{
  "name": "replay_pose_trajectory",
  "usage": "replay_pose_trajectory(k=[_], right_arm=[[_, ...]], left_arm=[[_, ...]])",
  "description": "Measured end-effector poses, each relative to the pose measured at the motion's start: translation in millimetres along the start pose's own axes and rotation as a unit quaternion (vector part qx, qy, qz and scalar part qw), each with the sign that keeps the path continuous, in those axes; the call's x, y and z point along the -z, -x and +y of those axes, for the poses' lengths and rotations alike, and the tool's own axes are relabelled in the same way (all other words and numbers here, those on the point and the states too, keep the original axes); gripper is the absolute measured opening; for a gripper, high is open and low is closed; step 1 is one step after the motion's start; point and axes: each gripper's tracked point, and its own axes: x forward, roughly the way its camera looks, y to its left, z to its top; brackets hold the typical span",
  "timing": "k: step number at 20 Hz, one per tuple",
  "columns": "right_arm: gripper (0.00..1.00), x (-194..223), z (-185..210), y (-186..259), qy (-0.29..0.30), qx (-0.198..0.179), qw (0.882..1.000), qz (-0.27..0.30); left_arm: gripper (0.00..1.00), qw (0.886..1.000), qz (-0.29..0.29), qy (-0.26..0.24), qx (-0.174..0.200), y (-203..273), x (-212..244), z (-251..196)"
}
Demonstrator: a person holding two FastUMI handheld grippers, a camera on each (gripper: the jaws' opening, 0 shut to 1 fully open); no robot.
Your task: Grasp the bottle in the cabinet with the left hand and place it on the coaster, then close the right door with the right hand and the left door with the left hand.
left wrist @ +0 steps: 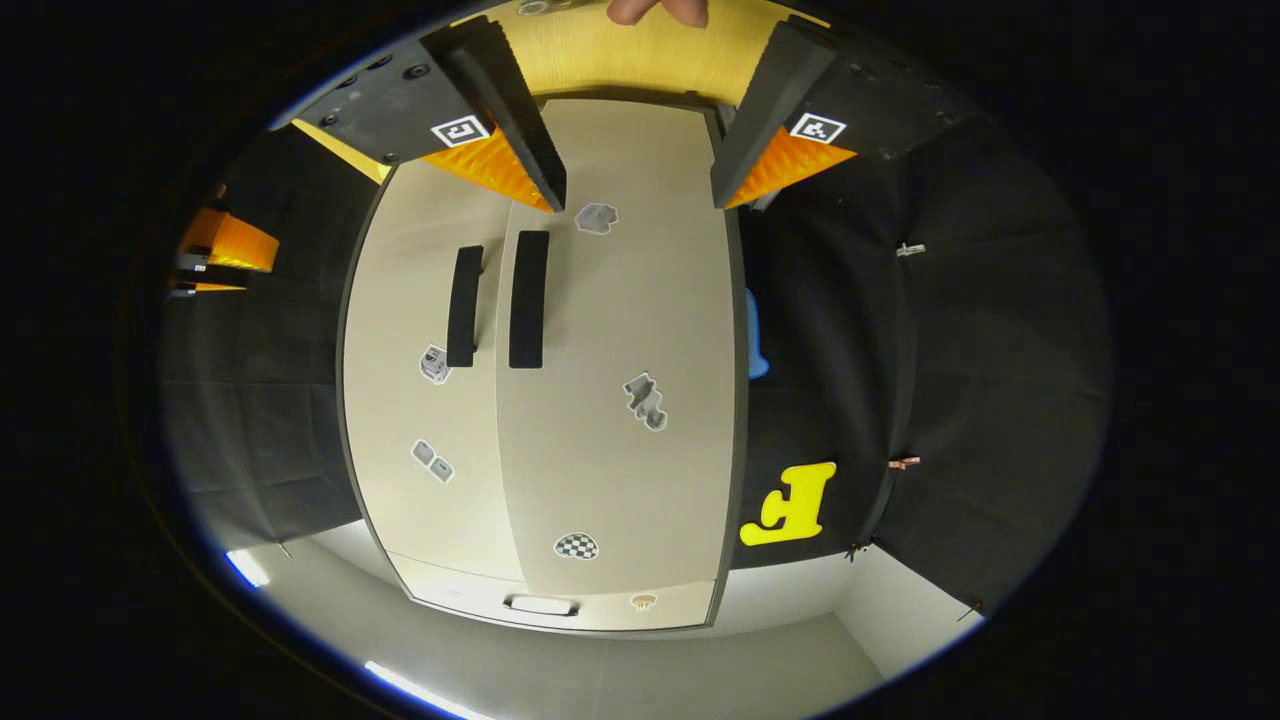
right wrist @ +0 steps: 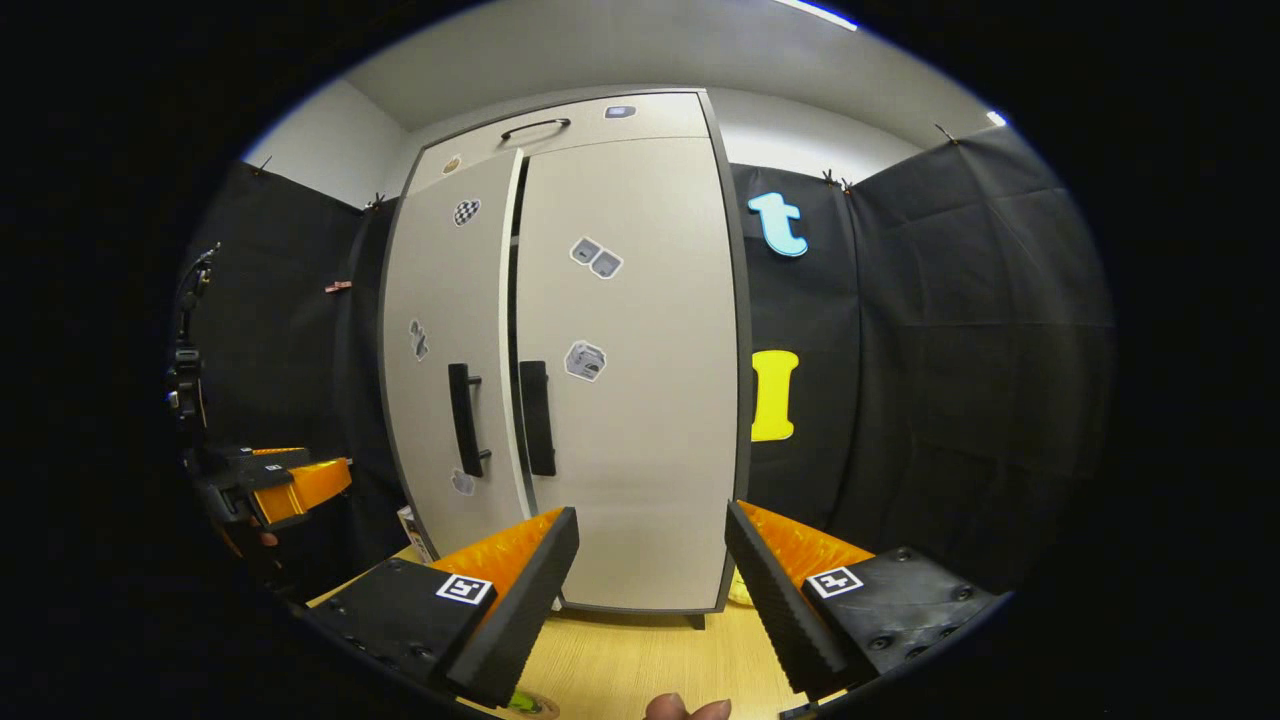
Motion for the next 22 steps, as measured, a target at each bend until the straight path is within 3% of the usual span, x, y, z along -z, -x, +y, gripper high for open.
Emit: replay_pose_trajectory(k=[12,22], right_arm=[[0.98,-11.6,40.8,2.2,0.010,-0.016,0.999,-0.050],[0.98,-2.1,69.7,-11.1,0.019,-0.042,0.998,-0.032]], left_arm=[[0.93,1.000,-0.010,-0.015,0.001,40.7,8.5,17.0],[0.93,1.000,-0.007,-0.022,-0.001,41.2,17.6,15.1]])
